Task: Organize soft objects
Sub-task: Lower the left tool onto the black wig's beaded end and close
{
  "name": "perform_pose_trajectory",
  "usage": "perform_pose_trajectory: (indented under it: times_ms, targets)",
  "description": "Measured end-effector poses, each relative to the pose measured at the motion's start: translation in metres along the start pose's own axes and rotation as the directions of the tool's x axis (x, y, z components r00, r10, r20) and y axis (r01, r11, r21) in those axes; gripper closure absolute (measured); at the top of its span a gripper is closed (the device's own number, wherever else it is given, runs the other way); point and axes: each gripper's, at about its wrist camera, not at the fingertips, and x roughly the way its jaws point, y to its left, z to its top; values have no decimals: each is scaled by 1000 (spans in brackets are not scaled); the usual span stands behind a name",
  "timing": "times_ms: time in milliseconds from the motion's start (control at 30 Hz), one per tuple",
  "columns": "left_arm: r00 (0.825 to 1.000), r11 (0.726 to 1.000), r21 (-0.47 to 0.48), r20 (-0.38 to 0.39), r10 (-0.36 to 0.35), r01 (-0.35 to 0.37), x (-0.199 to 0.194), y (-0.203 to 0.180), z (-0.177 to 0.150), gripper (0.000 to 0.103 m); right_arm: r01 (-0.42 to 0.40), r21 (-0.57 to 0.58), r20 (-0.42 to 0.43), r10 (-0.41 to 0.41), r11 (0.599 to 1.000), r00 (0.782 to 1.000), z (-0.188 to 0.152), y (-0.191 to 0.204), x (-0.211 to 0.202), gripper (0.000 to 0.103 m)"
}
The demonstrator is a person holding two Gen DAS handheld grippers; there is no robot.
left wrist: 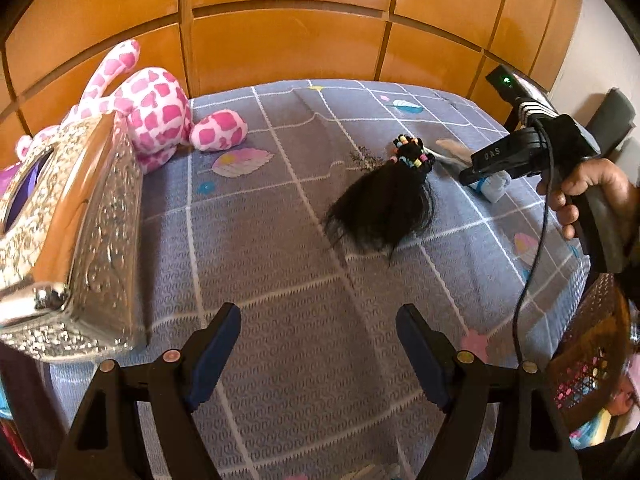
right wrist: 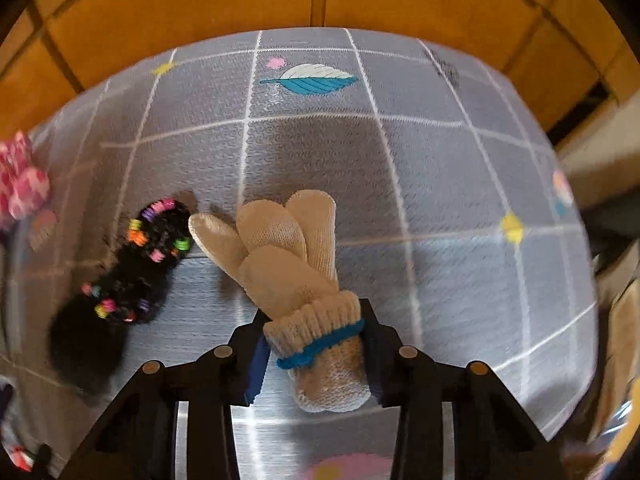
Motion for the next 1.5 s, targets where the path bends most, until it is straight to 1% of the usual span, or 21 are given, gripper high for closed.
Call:
perform_pose_trajectory:
  times_ms: [67,100,167,267,333,500,667,767,800,867,933,1000,1100,1167,1267,1300,1333,1367,1400,1433,1500]
  targets:
    - [1000,1000,-9,-5,-9,9,-1,2,-3,24,-20,35,-32,21,999,999,-2,-3,8,59]
    - [1000,1000,-11,-7,-19,19,-2,4,-5,24,-29,51,-24,31,998,999,-3,-6,8,57]
    - [1000,1000,-16,-2,-7,7,-4,5,-7,24,-50,84,-15,52,995,999,-5,-12,8,57]
    - [1000,1000,-14,-3,-5,5,-3,6,-7,24,-72,142,13,71,987,997,-9,-23,5,60]
    - [1000,1000,-4,1,5,-5,-3,5,-5,24,-69,139,16,68,988,998,-10,-24,4,60]
    - [1000,1000,26,24,0,-1,2,-3,13,24,-39,118,20,36,992,999,-8,-19,3,62]
    - [999,994,109,43,-6,1,17,-23,40,24,-31,114,20,29,993,999,-9,-9,-3,61]
    - [999,989,145,39,-39,33,28,-33,56,23,-28,112,20,26,993,999,-9,-6,-4,61]
    - [998,986,161,45,-39,31,32,-38,62,23,-28,112,19,26,993,999,-9,-6,-4,61]
    - [998,982,187,38,-42,35,43,-46,72,23,-27,110,19,25,994,1000,-9,-5,-5,61]
    - [998,979,199,37,-60,52,53,-52,82,23,-27,108,18,25,994,1000,-7,-6,-4,61]
    - [998,975,216,20,-55,49,68,-58,90,23,-27,106,17,25,994,1000,-8,-7,-2,61]
    - [999,972,231,-4,-53,53,85,-67,96,23,-25,102,15,24,994,1000,-7,-7,-1,61]
    - [998,970,236,-6,-62,61,92,-72,99,23,-25,101,14,23,995,1000,-6,-6,0,61]
    - [998,970,236,-15,-55,57,107,-79,105,24,-23,97,15,21,995,1000,-4,-5,1,61]
    - [998,971,231,-21,-55,59,111,-80,107,26,-21,94,16,20,995,1000,-3,-5,1,61]
    - [997,972,222,-30,-65,70,114,-80,108,37,-20,92,17,18,996,1000,-3,-4,1,61]
    - [996,973,217,-48,-73,82,118,-80,107,62,-18,90,18,17,996,1000,-3,-4,1,61]
    - [995,971,225,-74,-62,77,122,-81,105,78,-18,89,18,16,996,1000,-3,-4,0,61]
    - [995,971,229,-79,-58,75,122,-82,103,91,-18,89,19,17,996,1000,-3,-4,0,61]
    - [994,972,215,-70,-86,99,115,-77,96,92,-20,88,20,19,996,1000,-2,-4,0,61]
